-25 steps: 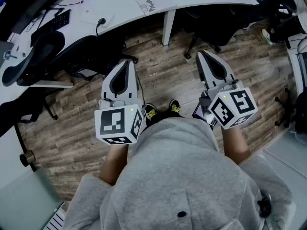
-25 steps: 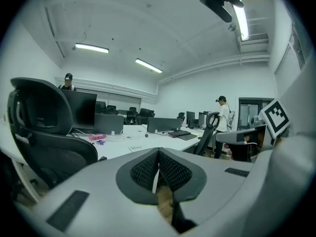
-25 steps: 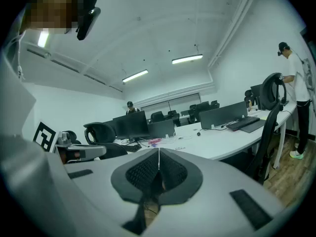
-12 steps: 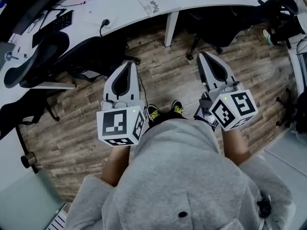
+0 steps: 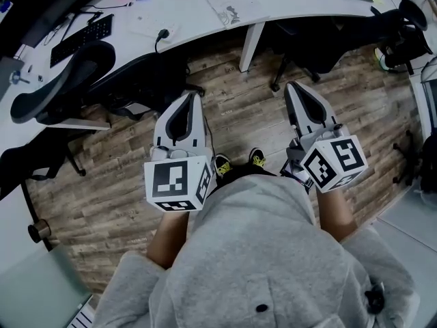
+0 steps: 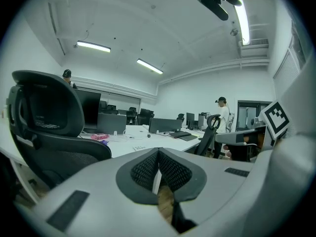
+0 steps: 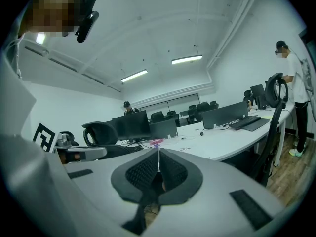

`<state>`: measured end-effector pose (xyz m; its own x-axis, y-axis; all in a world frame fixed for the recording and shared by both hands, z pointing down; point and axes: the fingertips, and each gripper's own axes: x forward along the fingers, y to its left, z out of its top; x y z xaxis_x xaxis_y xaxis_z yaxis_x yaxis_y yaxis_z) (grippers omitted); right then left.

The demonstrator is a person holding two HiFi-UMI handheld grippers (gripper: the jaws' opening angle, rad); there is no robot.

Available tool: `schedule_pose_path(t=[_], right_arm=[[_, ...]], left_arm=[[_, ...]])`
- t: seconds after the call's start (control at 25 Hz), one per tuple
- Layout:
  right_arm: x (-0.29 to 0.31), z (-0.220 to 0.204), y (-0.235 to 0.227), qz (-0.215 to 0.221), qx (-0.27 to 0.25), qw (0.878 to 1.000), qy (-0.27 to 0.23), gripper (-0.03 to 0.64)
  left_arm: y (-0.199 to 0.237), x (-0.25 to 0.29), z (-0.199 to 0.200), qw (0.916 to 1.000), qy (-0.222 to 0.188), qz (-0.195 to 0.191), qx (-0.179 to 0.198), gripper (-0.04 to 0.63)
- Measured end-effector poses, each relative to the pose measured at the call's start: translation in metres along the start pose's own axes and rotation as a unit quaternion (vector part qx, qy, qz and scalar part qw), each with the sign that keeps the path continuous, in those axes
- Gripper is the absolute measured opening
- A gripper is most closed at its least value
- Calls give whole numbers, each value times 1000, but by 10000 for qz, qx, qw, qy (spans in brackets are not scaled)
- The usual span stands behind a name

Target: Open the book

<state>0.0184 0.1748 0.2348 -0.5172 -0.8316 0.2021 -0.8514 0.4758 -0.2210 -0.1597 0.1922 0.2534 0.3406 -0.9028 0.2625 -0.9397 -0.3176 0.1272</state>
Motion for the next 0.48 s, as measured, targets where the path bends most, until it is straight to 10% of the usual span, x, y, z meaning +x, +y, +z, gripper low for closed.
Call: schedule_pose_path(t=[0.48], right_arm=[[3,-5,30,33,-148,9999,83,26]], left_arm=[[16,-18,-3,10000,-33,-88,27,11]])
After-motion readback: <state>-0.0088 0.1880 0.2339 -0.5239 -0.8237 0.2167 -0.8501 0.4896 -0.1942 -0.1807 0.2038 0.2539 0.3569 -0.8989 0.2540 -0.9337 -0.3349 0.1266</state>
